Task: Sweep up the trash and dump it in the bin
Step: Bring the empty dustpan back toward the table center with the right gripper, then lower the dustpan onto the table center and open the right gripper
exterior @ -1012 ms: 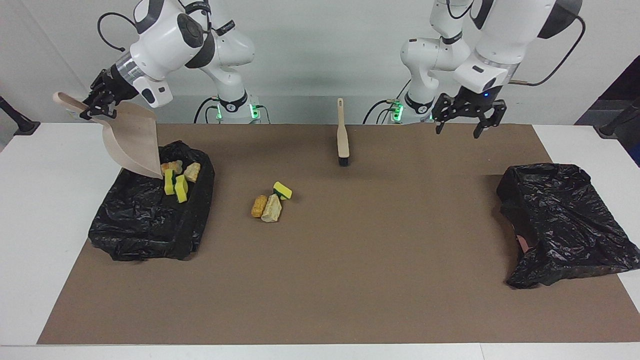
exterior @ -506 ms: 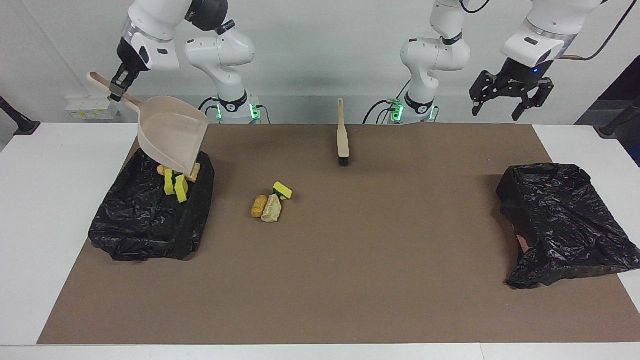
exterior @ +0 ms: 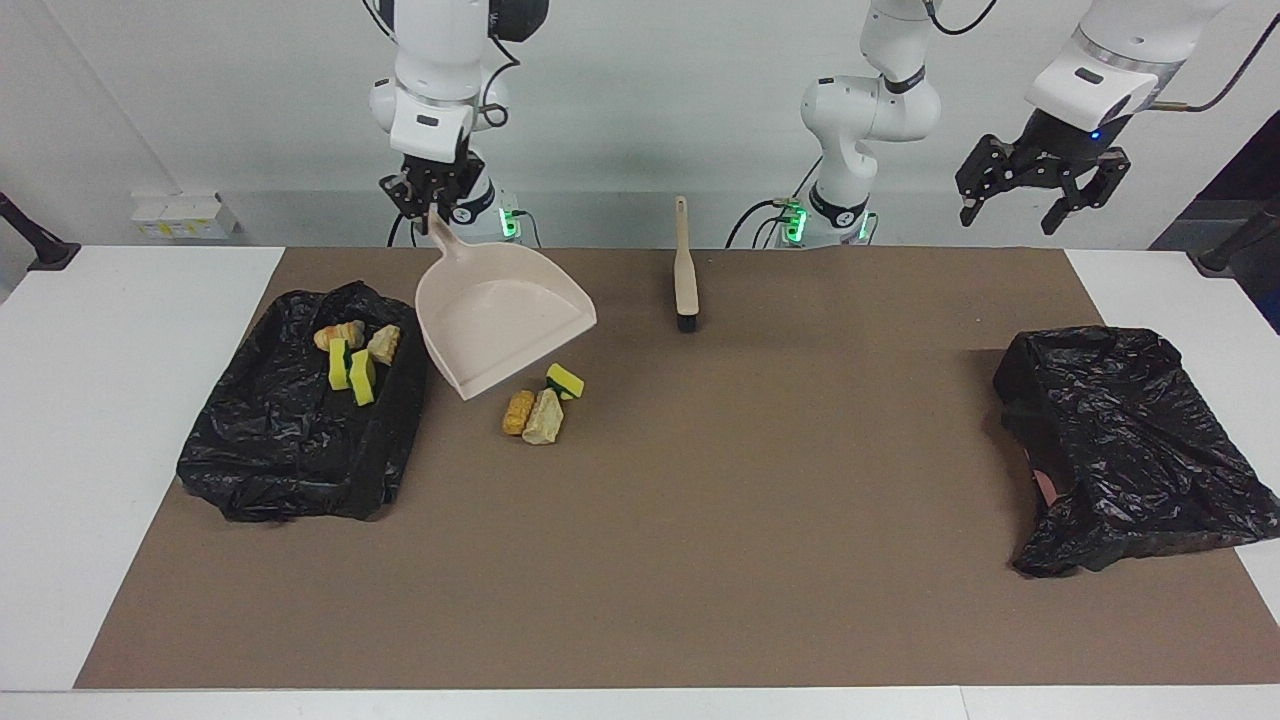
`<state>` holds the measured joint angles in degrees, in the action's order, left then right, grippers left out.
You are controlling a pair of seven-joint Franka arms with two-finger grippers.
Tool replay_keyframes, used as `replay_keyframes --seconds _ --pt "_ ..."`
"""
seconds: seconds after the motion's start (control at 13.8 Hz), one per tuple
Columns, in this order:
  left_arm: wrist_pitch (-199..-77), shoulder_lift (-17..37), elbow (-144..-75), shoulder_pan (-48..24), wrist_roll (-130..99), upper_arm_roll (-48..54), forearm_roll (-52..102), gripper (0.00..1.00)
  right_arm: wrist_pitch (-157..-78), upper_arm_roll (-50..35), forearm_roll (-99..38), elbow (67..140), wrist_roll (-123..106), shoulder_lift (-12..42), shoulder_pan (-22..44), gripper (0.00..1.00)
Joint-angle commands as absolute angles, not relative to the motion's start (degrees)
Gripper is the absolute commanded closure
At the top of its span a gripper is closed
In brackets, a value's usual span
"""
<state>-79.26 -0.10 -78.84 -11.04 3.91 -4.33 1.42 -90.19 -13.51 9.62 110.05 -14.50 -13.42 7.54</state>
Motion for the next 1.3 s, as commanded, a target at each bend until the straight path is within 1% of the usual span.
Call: replay_keyframes --seconds 0.0,0.14,0.22,0.36,0.58,0.65,0.72,0.79,1.01,1.08,1.16,1.23 --pt "-77.61 -0.79 -77.78 -7.83 4.83 -1.15 1.14 0.00 -91.13 -19.65 7.29 101.62 5.81 -1.36 7.12 1.00" --pt "-77.43 -0.88 -78.05 -6.52 4.75 0.08 1.14 0.00 -95.95 -25.90 7.38 96.44 22.50 7.86 7.12 1.00" --pt "-77.43 -0.88 -78.05 -5.11 4.66 1.48 1.14 0.00 -98.24 -27.93 7.73 93.98 28.76 11.65 7.12 1.00" --pt "-76.91 -1.31 -78.13 -4.13 4.40 2.90 0.88 0.00 -102.20 -31.10 8.17 88.27 35.83 19.04 8.08 1.00" --pt "-77.25 -1.41 -78.13 -4.04 4.39 2.46 0.88 0.00 -111.24 -31.55 9.13 83.16 46.11 29.06 12.64 1.00" --pt "-77.08 -1.41 -78.13 -3.96 4.39 2.29 0.79 0.00 -113.44 -31.55 11.66 81.23 48.23 32.22 14.40 1.00" --pt "-76.99 -1.49 -78.13 -3.87 4.39 2.20 0.70 0.00 -114.86 -31.55 14.13 79.12 50.34 35.47 14.76 1.00" --pt "-76.99 -1.49 -78.13 -3.87 4.39 2.20 0.70 0.00 -116.61 -32.16 14.67 78.49 50.54 36.99 14.77 1.00" --pt "-76.99 -1.49 -78.13 -4.04 4.39 2.28 0.70 0.00 -120.57 -32.61 16.42 79.54 50.54 39.80 14.85 1.00" --pt "-76.99 -1.49 -78.22 -3.96 4.39 2.20 0.70 0.00 -121.11 -32.61 16.87 80.06 50.54 40.25 14.94 0.95" --pt "-76.91 -1.49 -78.22 -3.87 4.39 2.20 0.70 0.00 -121.20 -32.69 16.87 80.85 50.28 40.25 14.85 0.83" --pt "-76.99 -1.49 -78.14 -3.87 4.39 2.20 0.62 0.00 -121.29 -32.70 16.88 81.12 50.19 40.17 14.68 0.68"
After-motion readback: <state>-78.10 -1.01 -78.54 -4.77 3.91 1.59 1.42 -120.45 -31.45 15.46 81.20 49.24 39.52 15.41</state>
